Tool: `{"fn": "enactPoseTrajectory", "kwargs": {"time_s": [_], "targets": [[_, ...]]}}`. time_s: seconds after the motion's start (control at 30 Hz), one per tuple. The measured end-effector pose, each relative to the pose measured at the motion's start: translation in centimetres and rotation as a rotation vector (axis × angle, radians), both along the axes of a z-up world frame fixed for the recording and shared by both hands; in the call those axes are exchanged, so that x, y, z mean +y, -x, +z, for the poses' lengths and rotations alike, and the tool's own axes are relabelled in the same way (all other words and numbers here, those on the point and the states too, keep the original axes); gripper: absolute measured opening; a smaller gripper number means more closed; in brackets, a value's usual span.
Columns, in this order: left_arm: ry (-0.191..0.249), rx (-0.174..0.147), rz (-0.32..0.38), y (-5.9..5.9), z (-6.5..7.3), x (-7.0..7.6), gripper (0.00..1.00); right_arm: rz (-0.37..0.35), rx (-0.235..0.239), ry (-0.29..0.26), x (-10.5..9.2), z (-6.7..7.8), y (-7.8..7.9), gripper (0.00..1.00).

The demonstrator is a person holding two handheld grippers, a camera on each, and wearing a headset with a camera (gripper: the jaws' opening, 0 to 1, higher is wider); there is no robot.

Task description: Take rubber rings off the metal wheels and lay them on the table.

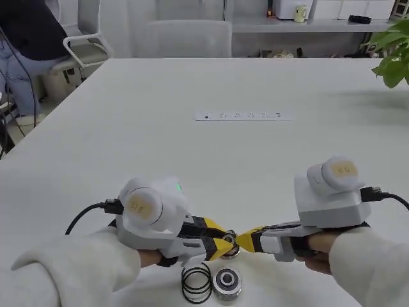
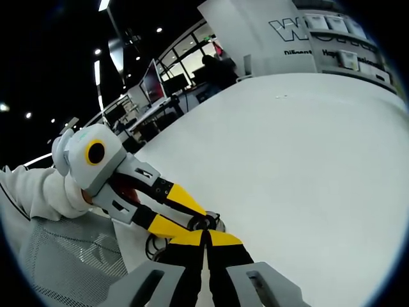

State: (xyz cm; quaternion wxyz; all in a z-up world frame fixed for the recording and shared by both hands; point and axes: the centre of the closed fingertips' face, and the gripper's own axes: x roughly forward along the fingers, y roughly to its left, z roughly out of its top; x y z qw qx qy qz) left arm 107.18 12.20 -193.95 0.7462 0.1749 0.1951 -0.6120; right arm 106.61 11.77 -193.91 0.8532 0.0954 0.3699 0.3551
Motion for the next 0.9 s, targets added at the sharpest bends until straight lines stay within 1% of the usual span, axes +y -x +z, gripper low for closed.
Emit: {"fn": "enactPoseTrajectory", "kwargs": {"time_s": [0.4, 0.9], "targets": [[0.003, 0.002, 0.003, 0.01, 0.02, -0.01, 0.07, -0.015, 0.013, 0.008, -0.31, -0.37, 0.02, 0.00], [0.004, 0.002, 0.004, -0.04, 0.00, -0.02, 0.07, -0.008, 0.013, -0.023, 0.09, 0.07, 0.05, 0.00]]}}
